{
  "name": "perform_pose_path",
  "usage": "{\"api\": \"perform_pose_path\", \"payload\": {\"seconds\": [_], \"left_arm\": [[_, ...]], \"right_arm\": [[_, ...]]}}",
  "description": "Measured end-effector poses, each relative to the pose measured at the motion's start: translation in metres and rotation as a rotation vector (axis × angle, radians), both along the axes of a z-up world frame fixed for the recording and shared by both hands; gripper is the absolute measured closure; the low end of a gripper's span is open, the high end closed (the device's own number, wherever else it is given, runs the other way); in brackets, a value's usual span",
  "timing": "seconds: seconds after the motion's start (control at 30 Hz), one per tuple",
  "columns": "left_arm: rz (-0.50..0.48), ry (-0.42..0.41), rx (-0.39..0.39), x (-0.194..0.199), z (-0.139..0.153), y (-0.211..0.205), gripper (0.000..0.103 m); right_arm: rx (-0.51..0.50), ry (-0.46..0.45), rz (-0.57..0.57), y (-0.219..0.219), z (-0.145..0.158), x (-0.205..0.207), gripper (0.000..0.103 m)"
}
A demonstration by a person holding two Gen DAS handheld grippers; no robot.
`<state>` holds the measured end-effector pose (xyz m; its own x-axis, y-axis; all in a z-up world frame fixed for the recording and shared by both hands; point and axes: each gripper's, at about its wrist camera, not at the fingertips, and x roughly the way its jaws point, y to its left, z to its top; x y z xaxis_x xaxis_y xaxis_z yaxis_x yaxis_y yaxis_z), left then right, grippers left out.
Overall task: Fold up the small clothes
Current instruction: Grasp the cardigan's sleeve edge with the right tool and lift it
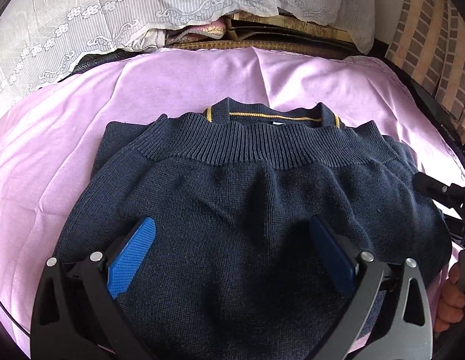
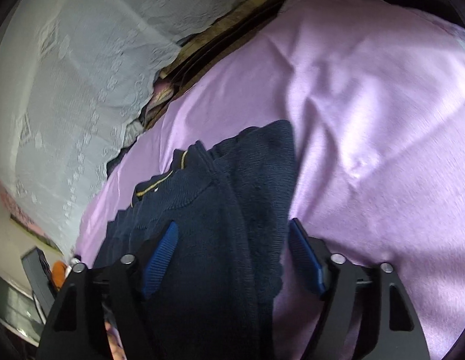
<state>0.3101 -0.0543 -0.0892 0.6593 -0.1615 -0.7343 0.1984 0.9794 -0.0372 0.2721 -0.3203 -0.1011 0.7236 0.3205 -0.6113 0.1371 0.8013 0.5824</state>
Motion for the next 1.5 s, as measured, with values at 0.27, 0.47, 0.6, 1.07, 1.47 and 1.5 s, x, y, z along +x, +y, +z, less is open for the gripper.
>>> {"api": "perform_pose_path", "payload": {"seconds": [0.27,0.47,0.6,1.07,1.47,1.5], "left_arm": [[0.031,-0.102,-0.032,-0.012,0.016,0.008,0.004],[0.025,-0.007,0.021,0.017,0.001,-0.007,0.004],[0.039,0.002,0.040,0.021,-0.002,-0.010,0.004],[0.036,-0.009,0.027,0.018,-0.003,-0.007,0.004],[0.034,-0.009,0.024,0.017,-0.003,-0.007,0.004],[0.034,-0.009,0.025,0.017,-0.003,-0.007,0.004]], "right_arm": [[0.046,-0.013,-0.004,-0.003,-0.001,-0.007,0.047],[0.054,-0.018,-0.016,0.000,-0.002,-0.005,0.056],[0.100,-0.033,-0.058,-0.008,-0.004,-0.011,0.078],[0.156,-0.023,-0.057,-0.009,-0.006,-0.012,0.070],[0.251,-0.016,-0.075,-0.011,-0.016,-0.037,0.072],[0.237,-0.023,-0.090,-0.010,-0.014,-0.037,0.075]]}}
